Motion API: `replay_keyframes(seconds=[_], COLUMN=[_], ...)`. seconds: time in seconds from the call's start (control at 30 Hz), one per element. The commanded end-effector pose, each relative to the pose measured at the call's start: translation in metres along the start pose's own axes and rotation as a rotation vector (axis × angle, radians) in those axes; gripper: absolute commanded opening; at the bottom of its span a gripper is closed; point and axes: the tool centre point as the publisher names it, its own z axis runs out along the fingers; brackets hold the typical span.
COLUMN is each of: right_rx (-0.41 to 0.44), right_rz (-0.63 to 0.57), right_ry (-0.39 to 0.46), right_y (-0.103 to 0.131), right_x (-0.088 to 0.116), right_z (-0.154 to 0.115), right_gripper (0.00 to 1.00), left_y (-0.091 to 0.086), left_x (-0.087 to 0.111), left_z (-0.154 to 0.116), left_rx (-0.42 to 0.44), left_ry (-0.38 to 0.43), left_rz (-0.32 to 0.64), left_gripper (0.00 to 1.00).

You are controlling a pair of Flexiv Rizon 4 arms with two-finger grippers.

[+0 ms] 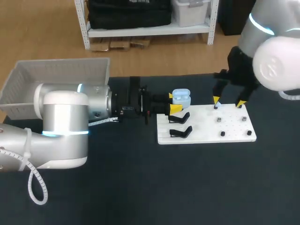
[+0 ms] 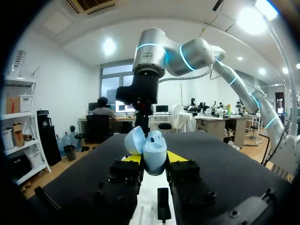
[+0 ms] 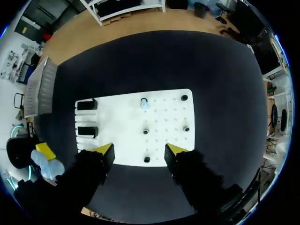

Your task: Pick up each earbud case from the left stands, insert the matching earbuds, close the lid, and place the case in the box.

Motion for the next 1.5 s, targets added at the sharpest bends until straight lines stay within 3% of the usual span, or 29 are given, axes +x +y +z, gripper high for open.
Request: replay_keyframes(seconds=[0.03,0.4,1.5], right_rx=[-0.001,0.004,-0.03], right_rz=[0.001,0.01,-0.005], right_ry=[0.039,0.057,0.05], right_y=[0.002,-0.009,-0.006], right_x=[-0.017,-0.03,-0.044], right_z=[0.011,0.031,0.059], right_gripper=[0.61,0.5,0.35], left_y=[-0.001,-0.001,-0.001], left_x=[0.001,0.001,0.001], left_z=[0.0,0.0,0.0], left_rx=[-0.005,-0.005,-0.005], left_ry=[-0.005,-0.005,-0.005], left_rz=[0.003,0.003,0.003], left_gripper=[0.0,0.0,0.0])
